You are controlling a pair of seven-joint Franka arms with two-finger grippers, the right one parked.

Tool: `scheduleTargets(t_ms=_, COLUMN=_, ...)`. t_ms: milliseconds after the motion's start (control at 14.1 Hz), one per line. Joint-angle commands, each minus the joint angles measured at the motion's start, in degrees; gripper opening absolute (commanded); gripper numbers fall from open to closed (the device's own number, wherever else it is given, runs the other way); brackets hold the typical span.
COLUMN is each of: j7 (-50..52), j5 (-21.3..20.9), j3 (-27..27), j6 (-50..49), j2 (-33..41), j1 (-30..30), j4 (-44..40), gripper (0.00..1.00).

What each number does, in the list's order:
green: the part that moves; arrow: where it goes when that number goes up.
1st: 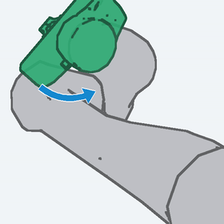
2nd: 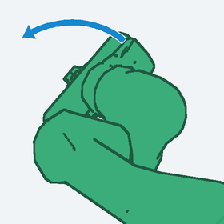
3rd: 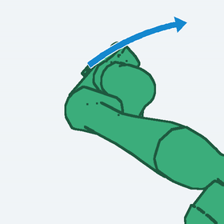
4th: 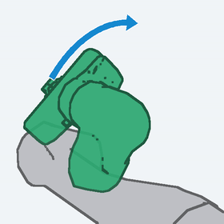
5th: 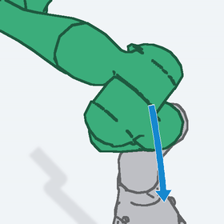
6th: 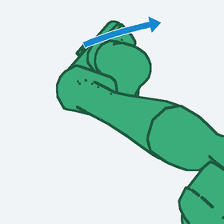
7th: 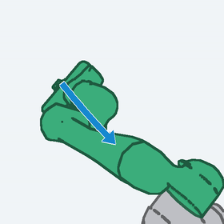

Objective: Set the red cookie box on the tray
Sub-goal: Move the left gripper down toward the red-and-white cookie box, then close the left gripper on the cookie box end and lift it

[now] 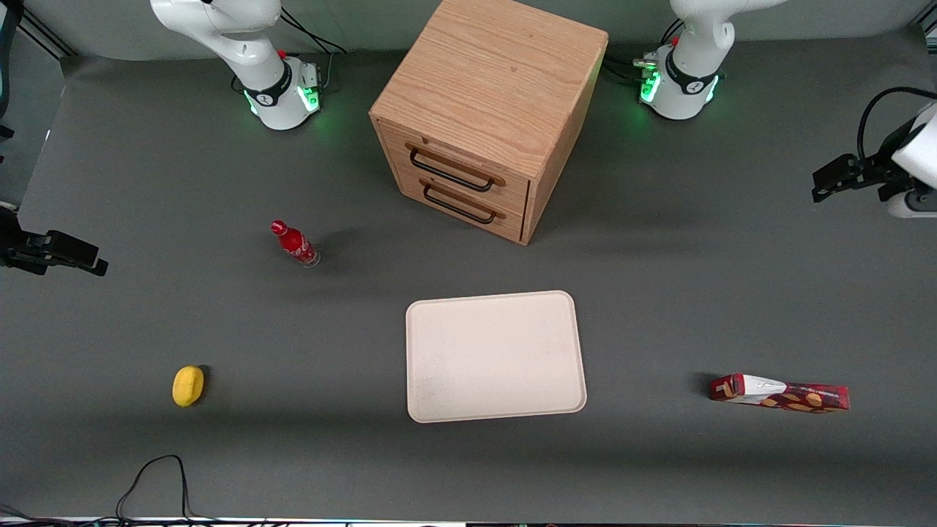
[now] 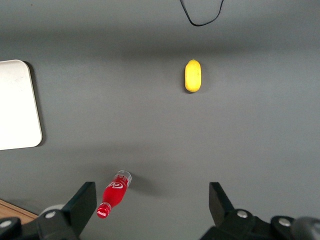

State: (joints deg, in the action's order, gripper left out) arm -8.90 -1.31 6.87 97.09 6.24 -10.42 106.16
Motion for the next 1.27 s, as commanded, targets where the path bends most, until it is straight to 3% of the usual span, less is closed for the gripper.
scheduleTargets(t_ms=0, j7=-14.2, j5=-0.6, j3=-0.1, j6=1.1, j2=-3.4, j1=-0.7, j4=-3.6, gripper=1.00)
scheduleTargets(t_ms=425, j7=-45.8, j5=-3.1, j3=-1.3, j6=1.3, j2=-18.1, j1=-2.0, j4=-18.3, gripper=1.00)
scheduleTargets(t_ms=708, j7=-61.4, j5=-4.3, j3=-1.4, j6=2.8, j2=-27.6, j1=-3.1, j4=-26.4, gripper=1.00)
scheduleTargets(t_ms=920, j7=-81.3, j5=-4.8, j3=-1.3, j6=14.1, j2=-34.0, j1=-3.5, j4=-27.8, gripper=1.00)
scheduleTargets(t_ms=1204, j7=-91.9, j5=-4.9, j3=-1.2, j6=24.0, j2=-41.4, j1=-2.9, j4=-27.7, gripper=1.00)
